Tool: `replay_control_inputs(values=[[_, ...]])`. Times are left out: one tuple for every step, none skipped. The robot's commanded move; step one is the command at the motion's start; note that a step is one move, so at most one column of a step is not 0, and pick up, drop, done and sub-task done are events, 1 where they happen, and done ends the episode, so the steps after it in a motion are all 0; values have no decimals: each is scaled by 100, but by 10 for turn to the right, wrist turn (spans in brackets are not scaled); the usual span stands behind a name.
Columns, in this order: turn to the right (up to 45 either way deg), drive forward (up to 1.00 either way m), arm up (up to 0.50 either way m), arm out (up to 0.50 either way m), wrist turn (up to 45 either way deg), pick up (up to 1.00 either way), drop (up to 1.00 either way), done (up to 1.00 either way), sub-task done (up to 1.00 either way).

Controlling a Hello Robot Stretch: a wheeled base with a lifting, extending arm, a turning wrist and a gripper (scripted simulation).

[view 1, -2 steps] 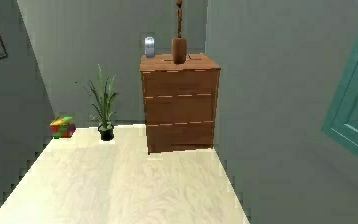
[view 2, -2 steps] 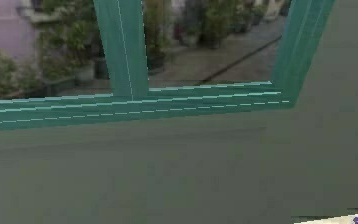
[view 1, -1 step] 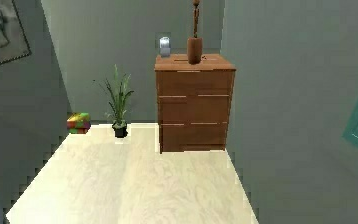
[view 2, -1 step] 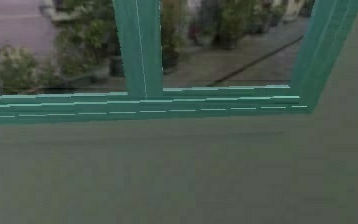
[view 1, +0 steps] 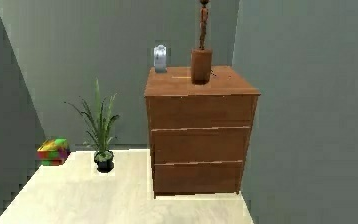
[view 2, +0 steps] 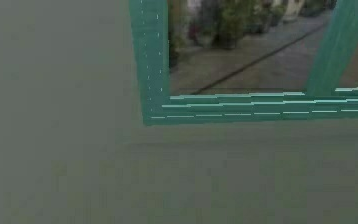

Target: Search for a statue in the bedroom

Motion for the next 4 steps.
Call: replay_control_inputs(values=[[-120, 0, 0, 0, 0, 0, 0, 0, 0], [0, 55, 0, 0, 0, 0, 0, 0, 0], [270, 0, 0, 0, 0, 0, 0, 0, 0], [0, 0, 0, 0, 0, 0, 0, 100, 0]])
